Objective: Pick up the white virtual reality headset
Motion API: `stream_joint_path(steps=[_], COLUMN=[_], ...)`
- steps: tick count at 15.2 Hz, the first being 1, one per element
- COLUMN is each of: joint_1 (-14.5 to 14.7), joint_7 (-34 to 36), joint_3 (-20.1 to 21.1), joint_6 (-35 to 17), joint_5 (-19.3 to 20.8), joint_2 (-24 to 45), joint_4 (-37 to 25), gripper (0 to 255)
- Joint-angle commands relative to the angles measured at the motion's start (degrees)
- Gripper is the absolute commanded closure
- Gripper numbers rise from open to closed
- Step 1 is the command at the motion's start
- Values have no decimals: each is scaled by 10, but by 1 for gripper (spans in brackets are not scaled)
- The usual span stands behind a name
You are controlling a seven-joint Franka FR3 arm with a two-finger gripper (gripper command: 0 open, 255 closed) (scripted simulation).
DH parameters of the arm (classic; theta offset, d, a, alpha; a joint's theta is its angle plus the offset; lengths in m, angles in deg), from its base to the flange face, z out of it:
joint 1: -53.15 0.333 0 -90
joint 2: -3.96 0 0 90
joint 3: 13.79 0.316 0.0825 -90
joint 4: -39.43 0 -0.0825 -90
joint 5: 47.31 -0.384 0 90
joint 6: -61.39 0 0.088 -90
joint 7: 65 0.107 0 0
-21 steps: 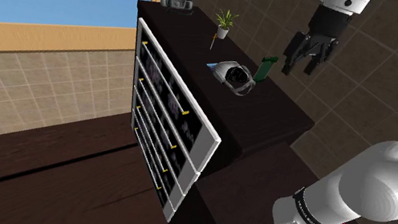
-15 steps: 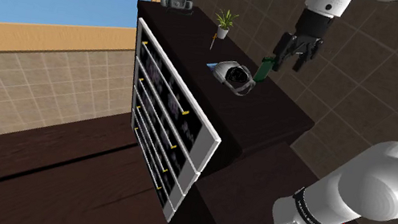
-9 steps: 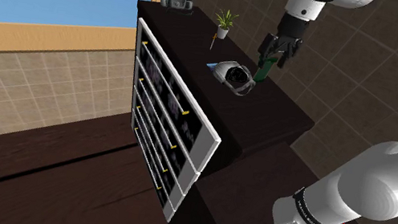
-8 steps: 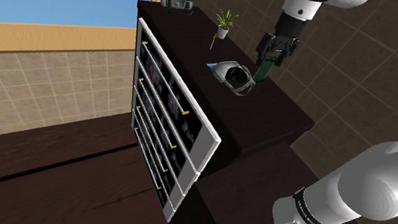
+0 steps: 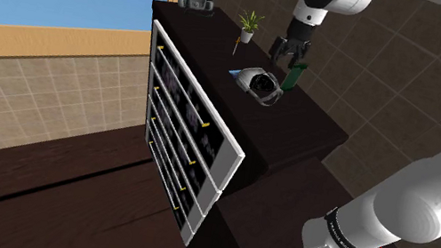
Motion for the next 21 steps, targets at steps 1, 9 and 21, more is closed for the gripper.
stream_joint_path(steps=[1, 9, 21], joint_1=[-3, -9, -10], joint_7=[-16, -41, -43], joint_3=[-5, -9, -9], joint_6=[-13, -62, -80], joint_5=[-6, -22, -24], joint_2=[44, 125, 134], joint_4=[-34, -69, -60], gripper=[0, 0, 255])
